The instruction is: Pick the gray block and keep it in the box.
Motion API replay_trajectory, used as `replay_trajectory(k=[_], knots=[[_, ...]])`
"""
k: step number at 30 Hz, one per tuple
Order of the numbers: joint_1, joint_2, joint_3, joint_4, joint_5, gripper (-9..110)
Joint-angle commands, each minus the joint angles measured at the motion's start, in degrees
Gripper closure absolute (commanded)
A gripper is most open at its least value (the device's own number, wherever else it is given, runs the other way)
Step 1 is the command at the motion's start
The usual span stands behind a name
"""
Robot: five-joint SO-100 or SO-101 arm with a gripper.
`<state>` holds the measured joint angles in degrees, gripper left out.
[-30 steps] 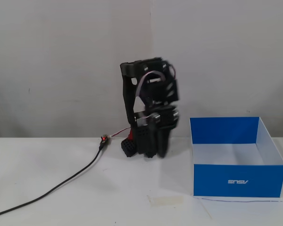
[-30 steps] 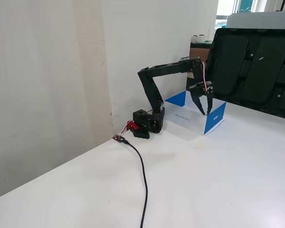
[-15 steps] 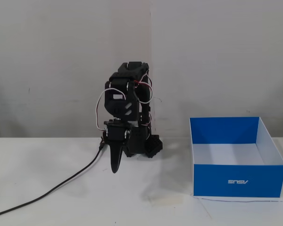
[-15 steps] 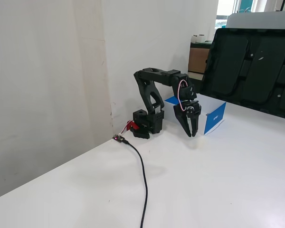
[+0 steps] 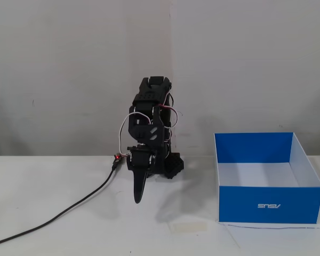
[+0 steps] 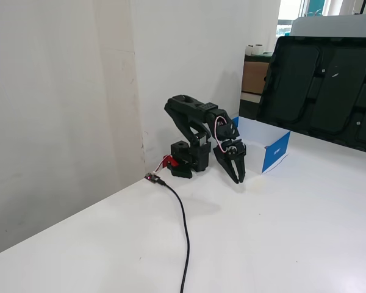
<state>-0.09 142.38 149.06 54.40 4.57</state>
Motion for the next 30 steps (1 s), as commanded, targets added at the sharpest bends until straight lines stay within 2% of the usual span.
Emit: replay_trajectory(k=[1,10,22,30], knots=[[-0.2,3.2,1.1,-1.5,-0.1,101],[-0.2,17.1,11.2,-2.6,-0.1,101],[-0.8,44.4,22.6,6.9,-0.5,101],[-1.5,54.1,23.9,14.2,-0.9,101]])
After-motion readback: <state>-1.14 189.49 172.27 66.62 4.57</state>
